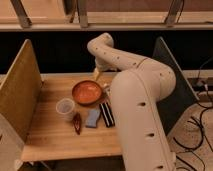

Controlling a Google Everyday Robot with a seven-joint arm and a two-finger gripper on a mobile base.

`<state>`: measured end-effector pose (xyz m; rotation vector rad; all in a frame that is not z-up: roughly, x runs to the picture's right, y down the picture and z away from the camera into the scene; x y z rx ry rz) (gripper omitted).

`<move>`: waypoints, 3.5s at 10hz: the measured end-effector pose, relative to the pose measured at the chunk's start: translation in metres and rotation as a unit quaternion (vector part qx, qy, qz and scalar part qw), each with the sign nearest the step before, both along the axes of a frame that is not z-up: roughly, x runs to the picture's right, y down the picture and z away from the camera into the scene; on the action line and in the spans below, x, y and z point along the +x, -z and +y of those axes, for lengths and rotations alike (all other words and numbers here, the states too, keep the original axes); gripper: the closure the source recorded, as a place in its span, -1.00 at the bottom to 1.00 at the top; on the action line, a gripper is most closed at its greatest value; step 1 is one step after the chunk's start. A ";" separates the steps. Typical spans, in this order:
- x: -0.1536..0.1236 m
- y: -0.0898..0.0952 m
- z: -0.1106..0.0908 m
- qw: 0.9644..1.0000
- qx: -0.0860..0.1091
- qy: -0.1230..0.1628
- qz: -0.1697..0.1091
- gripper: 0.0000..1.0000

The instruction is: Drag the ceramic bowl in a circle

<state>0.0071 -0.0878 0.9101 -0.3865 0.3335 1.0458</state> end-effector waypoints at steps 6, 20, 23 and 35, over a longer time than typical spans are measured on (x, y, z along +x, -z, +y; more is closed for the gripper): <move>0.000 0.000 0.000 1.000 0.000 0.000 0.000 -0.60; -0.011 -0.004 0.006 1.000 -0.008 0.009 -0.014 -0.60; -0.024 -0.013 0.015 0.999 -0.023 0.022 -0.029 -0.60; -0.078 -0.074 0.074 0.979 -0.160 0.066 -0.104 -0.60</move>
